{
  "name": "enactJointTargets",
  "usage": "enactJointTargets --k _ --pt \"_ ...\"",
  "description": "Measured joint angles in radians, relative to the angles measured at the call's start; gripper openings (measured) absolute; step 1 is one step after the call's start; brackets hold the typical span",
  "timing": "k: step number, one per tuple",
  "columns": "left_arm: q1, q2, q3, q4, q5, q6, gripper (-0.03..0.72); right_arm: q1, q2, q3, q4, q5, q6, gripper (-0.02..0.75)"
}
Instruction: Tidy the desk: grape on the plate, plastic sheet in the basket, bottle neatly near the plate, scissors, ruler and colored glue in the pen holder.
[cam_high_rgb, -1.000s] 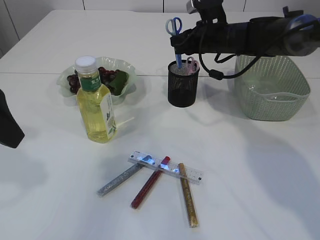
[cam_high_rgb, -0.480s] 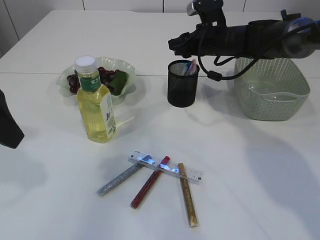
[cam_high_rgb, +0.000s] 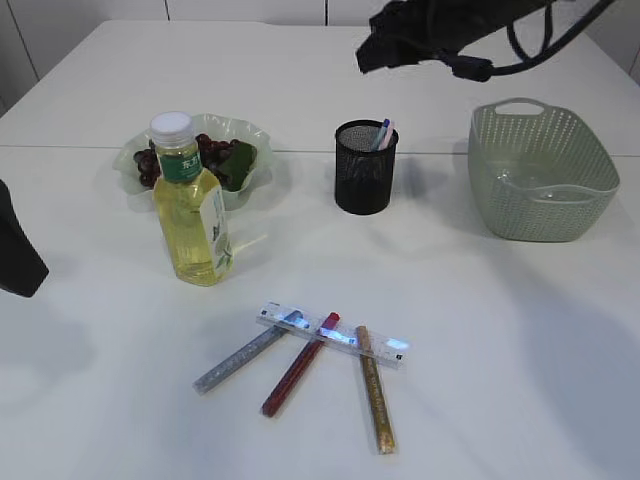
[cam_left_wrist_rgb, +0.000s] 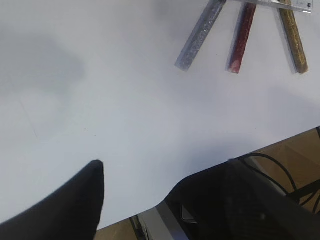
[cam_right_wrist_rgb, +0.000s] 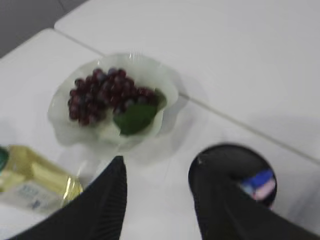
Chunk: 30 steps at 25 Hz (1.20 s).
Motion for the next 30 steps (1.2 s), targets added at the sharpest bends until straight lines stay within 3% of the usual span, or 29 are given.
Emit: enactJointTargets --k 4,7,10,17,30 --pt "0.000 0.000 0.000 0.000 0.000 0.000 0.541 0.055 -0.069 0.000 -0.394 0.249 0.344 0.356" --pt "0.000 0.000 0.000 0.000 0.002 0.000 0.541 0.121 -0.079 0.000 -0.559 0.386 0.463 0.356" --pt "0.000 0.000 0.000 0.000 0.000 0.000 0.541 0.204 -0.079 0.000 -0.652 0.496 0.494 0.356" --pt "0.000 0.000 0.000 0.000 -0.020 0.000 0.541 0.372 -0.070 0.088 -0.764 0.536 0.470 0.379" --pt "0.000 0.000 0.000 0.000 -0.049 0.001 0.541 0.393 0.040 0.147 -0.752 0.468 0.242 0.483"
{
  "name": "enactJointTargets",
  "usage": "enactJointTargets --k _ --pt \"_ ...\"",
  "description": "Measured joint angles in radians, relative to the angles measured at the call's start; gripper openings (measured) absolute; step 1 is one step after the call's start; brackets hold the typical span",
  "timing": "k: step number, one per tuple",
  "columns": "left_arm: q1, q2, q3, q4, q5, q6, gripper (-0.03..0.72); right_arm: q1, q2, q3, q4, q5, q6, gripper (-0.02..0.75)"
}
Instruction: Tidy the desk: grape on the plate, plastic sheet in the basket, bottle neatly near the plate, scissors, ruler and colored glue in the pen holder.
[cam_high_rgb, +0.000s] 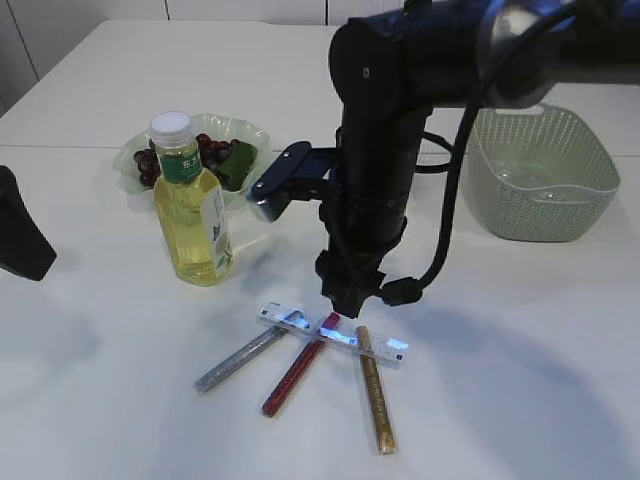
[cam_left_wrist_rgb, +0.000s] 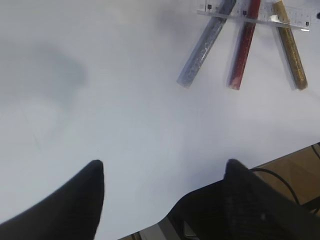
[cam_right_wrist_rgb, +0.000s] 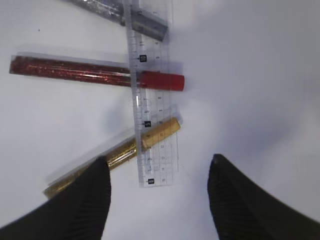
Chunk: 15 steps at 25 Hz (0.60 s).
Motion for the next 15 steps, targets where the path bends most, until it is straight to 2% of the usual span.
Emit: enactJointTargets --k 6,15 --pt "0.000 0.000 0.000 0.000 -0.017 0.001 0.541 0.000 0.068 0.000 0.043 -0.032 -0.034 0.486" --pt "0.000 0.000 0.000 0.000 -0.028 0.002 0.541 0.000 0.134 0.000 0.049 -0.092 -0.055 0.489"
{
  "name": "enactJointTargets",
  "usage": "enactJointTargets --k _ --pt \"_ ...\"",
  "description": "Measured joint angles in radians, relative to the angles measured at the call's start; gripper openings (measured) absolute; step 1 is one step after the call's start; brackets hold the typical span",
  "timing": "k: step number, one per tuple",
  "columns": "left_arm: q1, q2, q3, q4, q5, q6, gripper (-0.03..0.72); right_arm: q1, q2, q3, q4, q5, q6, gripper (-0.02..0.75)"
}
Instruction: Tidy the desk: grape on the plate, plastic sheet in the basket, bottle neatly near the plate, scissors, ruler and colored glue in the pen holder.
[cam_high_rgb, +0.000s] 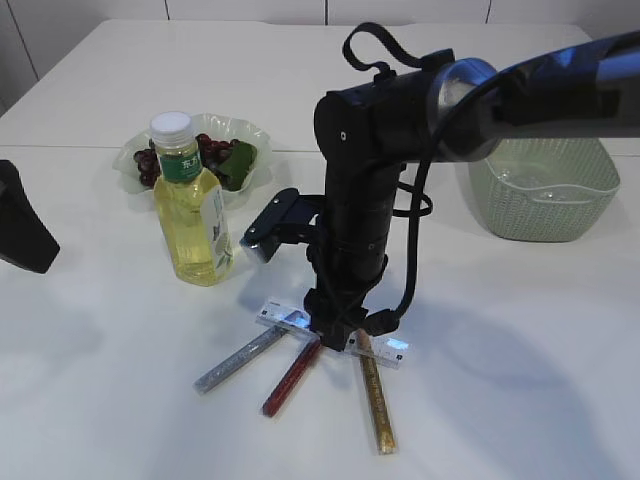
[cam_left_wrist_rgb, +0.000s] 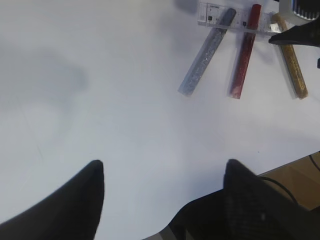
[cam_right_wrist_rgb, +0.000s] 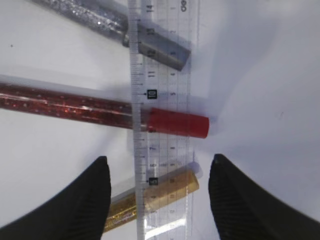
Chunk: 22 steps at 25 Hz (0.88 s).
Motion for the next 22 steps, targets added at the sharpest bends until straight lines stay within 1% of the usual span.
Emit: enactJointTargets --k 9,22 --pt "0.000 0.000 0.000 0.000 -0.001 0.000 0.541 0.000 0.030 0.000 -0.034 -0.049 -0.002 0.491" --pt "0.000 0.000 0.000 0.000 -0.005 0.000 0.541 0.000 0.044 0.000 -0.037 -0.053 -0.005 0.491"
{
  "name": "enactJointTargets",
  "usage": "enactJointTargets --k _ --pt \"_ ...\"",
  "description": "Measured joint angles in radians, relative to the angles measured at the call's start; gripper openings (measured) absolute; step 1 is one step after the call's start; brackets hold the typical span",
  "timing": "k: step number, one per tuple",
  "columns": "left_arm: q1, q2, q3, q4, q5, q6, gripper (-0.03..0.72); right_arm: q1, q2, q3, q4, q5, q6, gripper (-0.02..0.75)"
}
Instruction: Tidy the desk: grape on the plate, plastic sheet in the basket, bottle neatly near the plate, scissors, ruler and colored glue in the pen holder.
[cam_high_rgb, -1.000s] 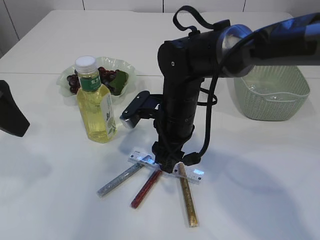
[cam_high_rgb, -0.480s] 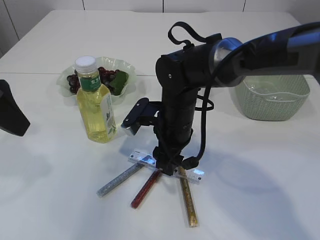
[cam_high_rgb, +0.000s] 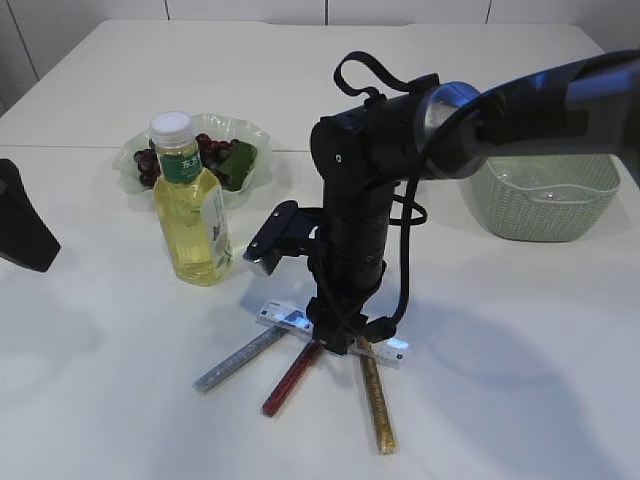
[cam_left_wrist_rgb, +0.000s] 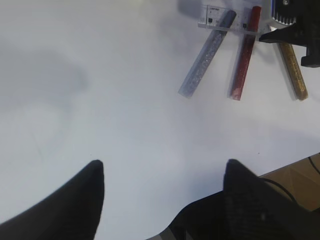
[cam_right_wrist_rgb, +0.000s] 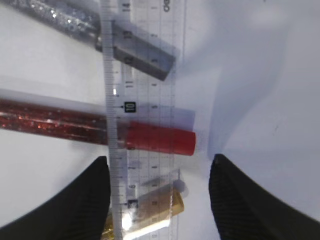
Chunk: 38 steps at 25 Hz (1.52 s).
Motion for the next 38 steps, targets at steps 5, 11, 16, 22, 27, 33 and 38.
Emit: enactJointTargets --k 5,11,16,22,27,33,38 --pt "0.000 0.000 0.000 0.000 0.000 0.000 0.541 0.000 0.000 0.000 -0.020 0.000 0.000 0.491" --pt "0.000 0.000 0.000 0.000 0.000 0.000 0.541 0.000 0.001 0.000 -0.026 -0.002 -0.002 0.491" --pt "0.000 0.000 0.000 0.000 0.000 0.000 0.541 0.000 0.010 0.000 -0.026 -0.004 -0.002 0.473" --pt "0.000 0.000 0.000 0.000 0.000 0.000 0.541 0.000 0.011 0.000 -0.026 -0.004 -0.002 0.382" --pt "0.000 0.000 0.000 0.000 -0.003 0.000 0.541 0.000 0.011 0.000 -0.026 -0.004 -0.002 0.311" --pt "0.000 0.000 0.000 0.000 -0.005 0.000 0.541 0.000 0.011 -0.024 -0.026 -0.002 0.000 0.304" --pt "0.000 0.000 0.000 0.000 -0.007 0.000 0.541 0.000 0.011 -0.048 -0.026 0.028 0.011 0.304"
